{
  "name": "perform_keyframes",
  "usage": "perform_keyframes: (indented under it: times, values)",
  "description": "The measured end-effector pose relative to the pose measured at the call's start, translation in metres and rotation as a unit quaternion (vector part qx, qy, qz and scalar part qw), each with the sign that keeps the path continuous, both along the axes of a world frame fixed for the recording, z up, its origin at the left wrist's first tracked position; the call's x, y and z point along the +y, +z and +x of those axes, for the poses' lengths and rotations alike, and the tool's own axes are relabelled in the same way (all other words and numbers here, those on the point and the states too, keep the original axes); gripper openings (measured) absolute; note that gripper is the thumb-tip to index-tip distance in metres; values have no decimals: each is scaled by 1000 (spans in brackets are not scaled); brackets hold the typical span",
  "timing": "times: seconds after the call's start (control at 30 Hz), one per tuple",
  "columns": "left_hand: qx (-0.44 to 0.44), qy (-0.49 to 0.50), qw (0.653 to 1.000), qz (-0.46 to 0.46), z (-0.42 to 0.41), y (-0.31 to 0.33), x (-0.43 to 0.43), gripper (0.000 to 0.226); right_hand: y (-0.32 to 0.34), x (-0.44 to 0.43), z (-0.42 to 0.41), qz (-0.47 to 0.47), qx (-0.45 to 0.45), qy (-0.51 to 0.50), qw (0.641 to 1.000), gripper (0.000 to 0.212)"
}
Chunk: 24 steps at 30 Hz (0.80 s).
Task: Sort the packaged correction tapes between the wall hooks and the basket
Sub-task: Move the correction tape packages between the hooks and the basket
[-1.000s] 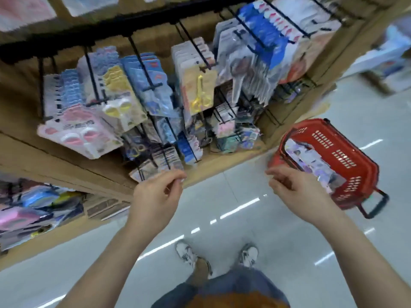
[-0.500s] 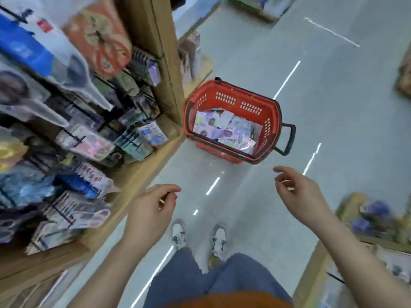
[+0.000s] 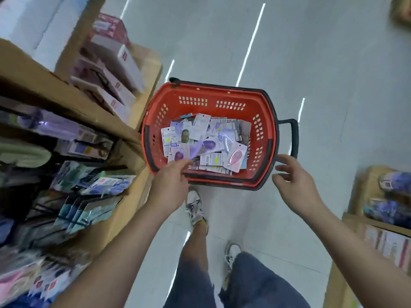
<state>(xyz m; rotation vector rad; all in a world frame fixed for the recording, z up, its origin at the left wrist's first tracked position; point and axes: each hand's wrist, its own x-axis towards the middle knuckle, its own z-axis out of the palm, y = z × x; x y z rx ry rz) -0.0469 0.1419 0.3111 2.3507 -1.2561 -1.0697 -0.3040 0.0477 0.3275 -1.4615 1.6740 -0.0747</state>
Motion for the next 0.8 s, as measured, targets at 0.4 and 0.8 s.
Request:
perform_keyframes:
  times: [0.4,0.8]
  values:
    - [-84,-277,950,120,1,-287,-125,64,-288,-90,53,126,101,81,984,64]
    - [-212,-445,856,155,-39,-381,-146,107,-384,-111,69,75,55,-66,994,97]
